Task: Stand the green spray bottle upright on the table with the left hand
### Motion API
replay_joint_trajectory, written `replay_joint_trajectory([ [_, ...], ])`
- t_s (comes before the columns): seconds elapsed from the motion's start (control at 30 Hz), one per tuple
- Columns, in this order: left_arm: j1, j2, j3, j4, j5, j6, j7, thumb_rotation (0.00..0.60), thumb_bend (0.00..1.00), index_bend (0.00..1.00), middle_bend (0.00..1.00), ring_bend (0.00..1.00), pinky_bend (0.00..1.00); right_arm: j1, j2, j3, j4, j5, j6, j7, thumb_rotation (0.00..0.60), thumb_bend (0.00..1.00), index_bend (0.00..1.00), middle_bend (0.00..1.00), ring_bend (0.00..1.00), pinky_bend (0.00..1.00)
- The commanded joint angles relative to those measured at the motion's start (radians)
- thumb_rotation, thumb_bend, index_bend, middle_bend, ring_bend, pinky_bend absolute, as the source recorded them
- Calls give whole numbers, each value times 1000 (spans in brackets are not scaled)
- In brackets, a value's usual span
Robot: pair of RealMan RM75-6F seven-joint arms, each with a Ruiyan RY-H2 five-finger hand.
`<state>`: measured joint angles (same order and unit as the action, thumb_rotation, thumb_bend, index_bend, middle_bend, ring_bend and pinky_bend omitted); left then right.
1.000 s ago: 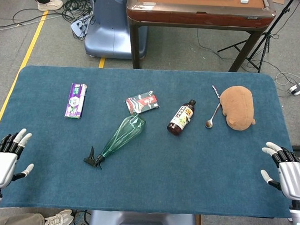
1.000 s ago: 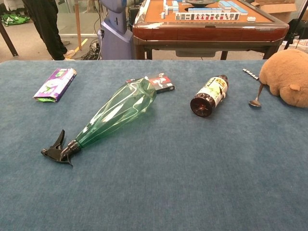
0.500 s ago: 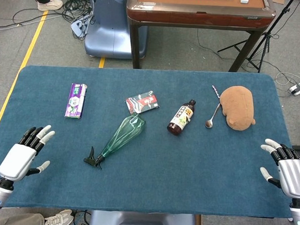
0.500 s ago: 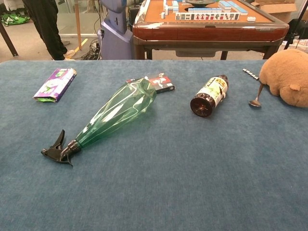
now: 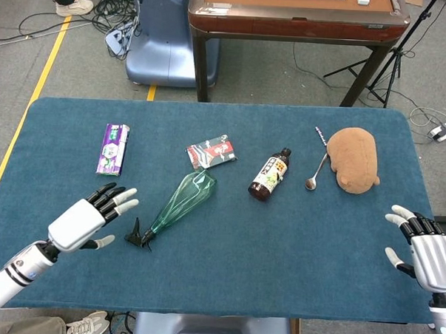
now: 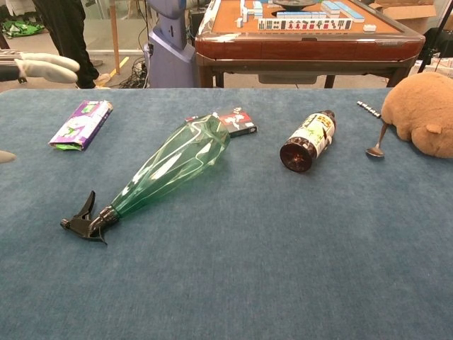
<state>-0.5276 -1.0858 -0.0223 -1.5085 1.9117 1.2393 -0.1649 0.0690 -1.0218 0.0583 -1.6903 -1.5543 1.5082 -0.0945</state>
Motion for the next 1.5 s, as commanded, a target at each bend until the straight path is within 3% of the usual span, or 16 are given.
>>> replay_joint_trajectory([
  [0.03, -81, -27, -8, 3, 22, -69, -36, 600, 269, 69, 0, 0, 0, 2, 4, 1, -6, 3, -4, -7, 600, 207, 295, 228, 209, 313],
  [0.33, -227, -100, -42, 5, -26, -199, -95, 600, 269, 48, 0, 0, 0, 9, 5, 2, -17, 15, -20, -24, 600, 206, 295, 228, 209, 312],
  [0.7, -362, -171, -86, -38, -141, -372, -30, 600, 269, 50, 0, 0, 0, 13, 8, 1, -10, 24, -31, -14, 600, 206, 295, 228, 209, 312],
  [0.9, -417, -226, -116, -35, -234, -462, 51, 600, 269, 80, 6, 0, 0, 10, 9, -1, -9, 27, -30, -10, 600, 207, 295, 228, 209, 312],
  [1.17, -486, -298, -151, -14, -378, -576, 194, 600, 268, 140, 85, 0, 0, 2, 15, -3, -6, 29, -22, 2, 600, 207, 295, 228, 209, 312],
  [1.5, -534, -383, -161, 51, -532, -625, 361, 600, 266, 173, 126, 0, 0, 3, 18, -4, 6, 36, -31, 18, 600, 207, 295, 228, 209, 312],
])
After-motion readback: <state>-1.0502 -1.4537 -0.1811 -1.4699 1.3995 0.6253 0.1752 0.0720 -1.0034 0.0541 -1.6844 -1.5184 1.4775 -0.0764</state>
